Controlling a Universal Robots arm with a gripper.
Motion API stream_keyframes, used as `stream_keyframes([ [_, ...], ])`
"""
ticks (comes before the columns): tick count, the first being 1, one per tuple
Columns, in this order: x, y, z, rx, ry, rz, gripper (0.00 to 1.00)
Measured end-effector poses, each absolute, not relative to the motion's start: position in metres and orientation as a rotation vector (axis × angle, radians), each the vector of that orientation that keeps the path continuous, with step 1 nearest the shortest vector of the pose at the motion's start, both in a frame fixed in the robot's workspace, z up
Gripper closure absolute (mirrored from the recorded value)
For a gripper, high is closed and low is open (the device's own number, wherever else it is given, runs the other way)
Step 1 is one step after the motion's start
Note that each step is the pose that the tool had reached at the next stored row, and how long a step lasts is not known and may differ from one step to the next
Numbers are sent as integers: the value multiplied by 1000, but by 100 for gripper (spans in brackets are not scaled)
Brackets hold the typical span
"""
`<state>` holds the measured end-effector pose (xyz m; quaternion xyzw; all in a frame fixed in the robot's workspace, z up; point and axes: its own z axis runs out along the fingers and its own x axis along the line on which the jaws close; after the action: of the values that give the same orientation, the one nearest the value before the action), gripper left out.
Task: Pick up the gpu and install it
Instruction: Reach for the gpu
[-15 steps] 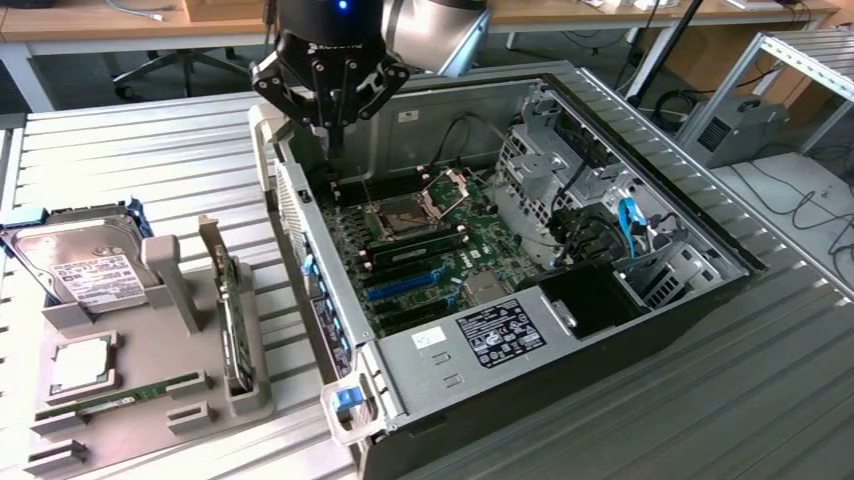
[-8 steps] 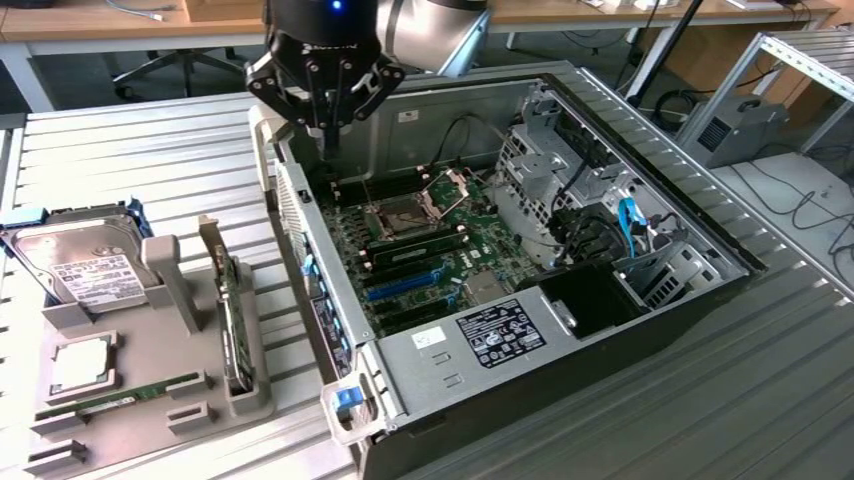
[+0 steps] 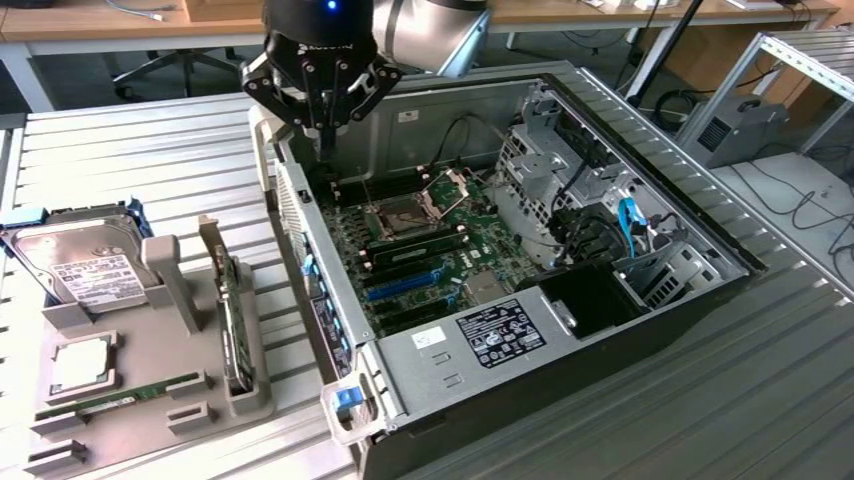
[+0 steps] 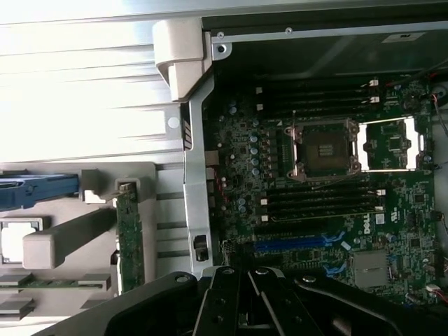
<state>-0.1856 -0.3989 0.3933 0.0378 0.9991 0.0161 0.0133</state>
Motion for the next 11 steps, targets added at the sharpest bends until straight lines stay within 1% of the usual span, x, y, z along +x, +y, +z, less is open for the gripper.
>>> stream_keyframes([
  [11, -190, -399, 393, 118, 3112, 49, 89],
])
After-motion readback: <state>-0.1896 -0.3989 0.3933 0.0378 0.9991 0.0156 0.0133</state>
